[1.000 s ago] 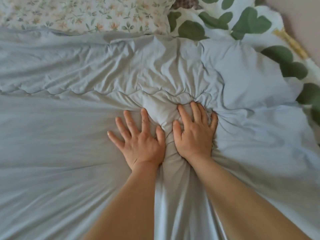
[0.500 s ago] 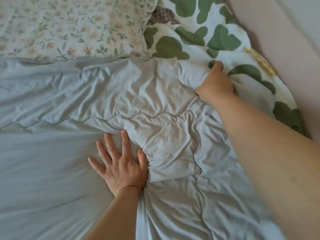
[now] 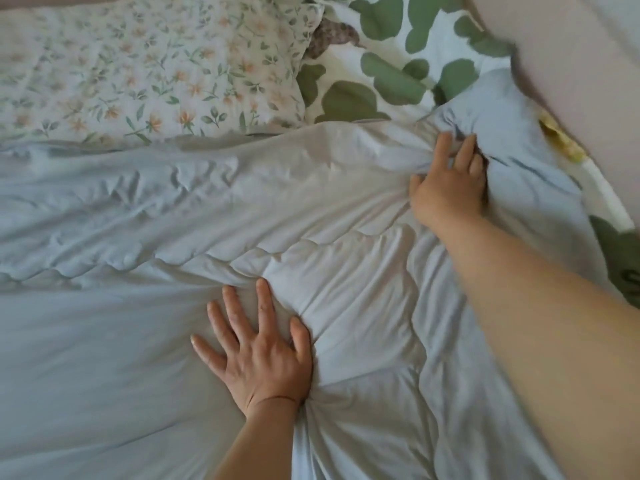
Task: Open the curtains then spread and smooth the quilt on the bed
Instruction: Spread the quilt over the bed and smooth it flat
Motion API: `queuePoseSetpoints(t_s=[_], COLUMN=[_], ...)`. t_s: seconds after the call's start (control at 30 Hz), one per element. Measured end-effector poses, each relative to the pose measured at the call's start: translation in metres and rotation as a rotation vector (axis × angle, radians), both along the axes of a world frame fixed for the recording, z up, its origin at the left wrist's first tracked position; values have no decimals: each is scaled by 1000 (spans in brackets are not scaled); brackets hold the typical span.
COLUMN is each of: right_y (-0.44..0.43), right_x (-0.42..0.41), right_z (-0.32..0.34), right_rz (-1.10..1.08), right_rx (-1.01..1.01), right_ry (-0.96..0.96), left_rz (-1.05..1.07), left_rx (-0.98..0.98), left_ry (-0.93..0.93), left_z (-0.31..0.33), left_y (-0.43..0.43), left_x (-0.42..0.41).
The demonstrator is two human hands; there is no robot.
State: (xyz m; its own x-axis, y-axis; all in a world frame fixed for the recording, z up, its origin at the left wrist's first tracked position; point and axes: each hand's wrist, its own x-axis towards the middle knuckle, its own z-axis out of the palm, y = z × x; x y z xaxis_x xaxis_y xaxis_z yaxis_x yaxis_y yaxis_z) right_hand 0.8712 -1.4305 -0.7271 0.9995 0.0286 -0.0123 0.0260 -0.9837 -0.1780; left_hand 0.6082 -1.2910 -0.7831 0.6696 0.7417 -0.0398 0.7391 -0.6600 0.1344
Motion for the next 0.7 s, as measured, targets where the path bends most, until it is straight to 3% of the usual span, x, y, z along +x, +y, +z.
queuePoseSetpoints(t_s=[0.07, 0.17, 0.2, 0.27, 0.33, 0.43, 0.53, 0.7], right_y=[25, 47, 42, 21, 6, 16, 19, 0], right_x=[-26, -47, -37, -9, 2, -44, -125, -186], right_z=[6, -3, -4, -2, 3, 4, -5, -16], right_rz=[157, 596, 563, 248, 29, 111, 303, 330], right_rx=[59, -109, -172, -186, -137, -54, -4, -48], right_ry=[-171, -38, 41, 166, 174, 53, 59, -4], left_rz=[-1, 10, 12, 6, 3, 6, 8, -4], left_rx=[1, 2, 2, -10, -17, -14, -15, -21], left_ry=[-2, -9, -11, -17, -16, -16, -17, -16], left_z=[1, 2, 3, 3, 2, 2, 4, 3], left_y=[0, -1, -1, -2, -1, 0, -1, -1], left_x=[0, 0, -1, 0, 1, -2, -1, -2])
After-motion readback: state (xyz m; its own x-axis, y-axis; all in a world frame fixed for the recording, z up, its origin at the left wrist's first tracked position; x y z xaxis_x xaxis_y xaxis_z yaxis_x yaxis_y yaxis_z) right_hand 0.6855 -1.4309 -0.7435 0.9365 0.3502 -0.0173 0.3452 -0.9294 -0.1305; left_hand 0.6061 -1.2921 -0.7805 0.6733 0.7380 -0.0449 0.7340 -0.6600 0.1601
